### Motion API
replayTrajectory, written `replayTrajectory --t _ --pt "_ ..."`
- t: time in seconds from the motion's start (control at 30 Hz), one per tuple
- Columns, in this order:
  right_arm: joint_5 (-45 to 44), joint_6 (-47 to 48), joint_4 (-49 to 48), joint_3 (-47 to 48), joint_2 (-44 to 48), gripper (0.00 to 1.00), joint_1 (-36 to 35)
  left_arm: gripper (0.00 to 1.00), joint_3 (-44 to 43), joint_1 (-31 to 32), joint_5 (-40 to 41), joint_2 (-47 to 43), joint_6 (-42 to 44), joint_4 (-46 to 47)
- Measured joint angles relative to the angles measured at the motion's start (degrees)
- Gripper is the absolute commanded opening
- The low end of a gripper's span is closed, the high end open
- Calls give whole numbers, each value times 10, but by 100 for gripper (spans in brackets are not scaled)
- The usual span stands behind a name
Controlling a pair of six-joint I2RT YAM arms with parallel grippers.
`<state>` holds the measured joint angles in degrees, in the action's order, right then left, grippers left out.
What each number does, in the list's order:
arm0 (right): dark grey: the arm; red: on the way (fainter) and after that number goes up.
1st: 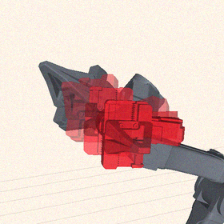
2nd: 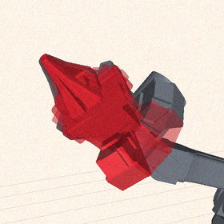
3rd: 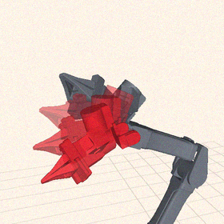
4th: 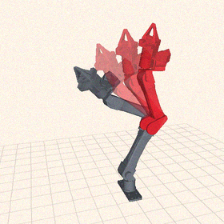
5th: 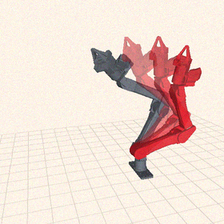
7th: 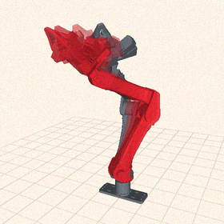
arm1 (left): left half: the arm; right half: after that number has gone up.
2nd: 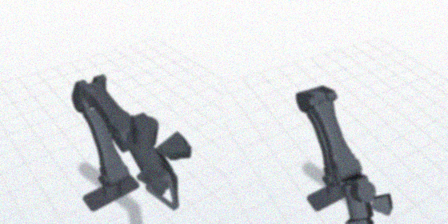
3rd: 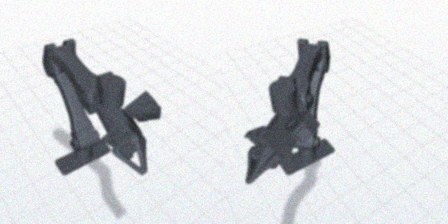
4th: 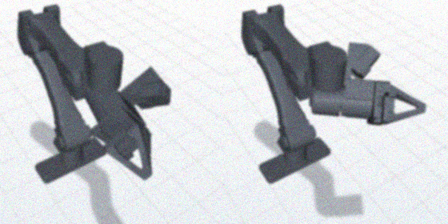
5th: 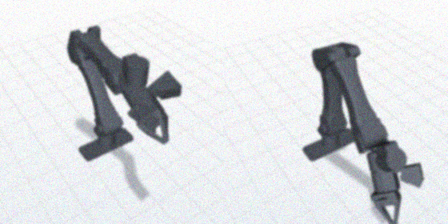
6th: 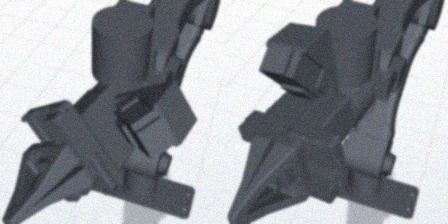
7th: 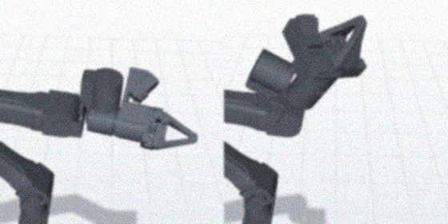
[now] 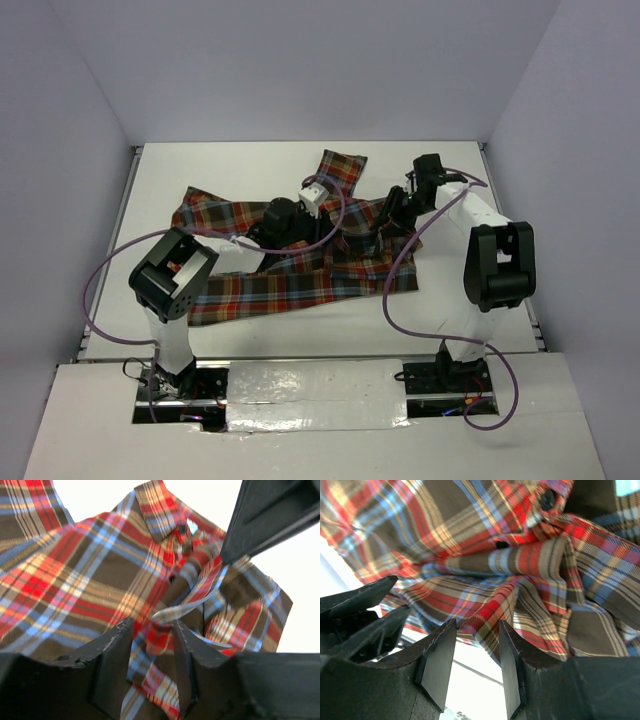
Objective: Fold and stack the long sleeve shirts
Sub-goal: Fold the shirt
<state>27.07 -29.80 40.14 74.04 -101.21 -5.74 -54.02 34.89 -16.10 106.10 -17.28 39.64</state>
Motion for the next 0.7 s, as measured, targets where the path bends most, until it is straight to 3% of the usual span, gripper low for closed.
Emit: replayTrajectory --t 0.33,0.7 --pt "33 -67 -57 3 -14 48 3 56 -43 2 47 42 -12 3" --pt "35 -107 -99 52 -41 50 -2 64 -137 14 205 82 22 -43"
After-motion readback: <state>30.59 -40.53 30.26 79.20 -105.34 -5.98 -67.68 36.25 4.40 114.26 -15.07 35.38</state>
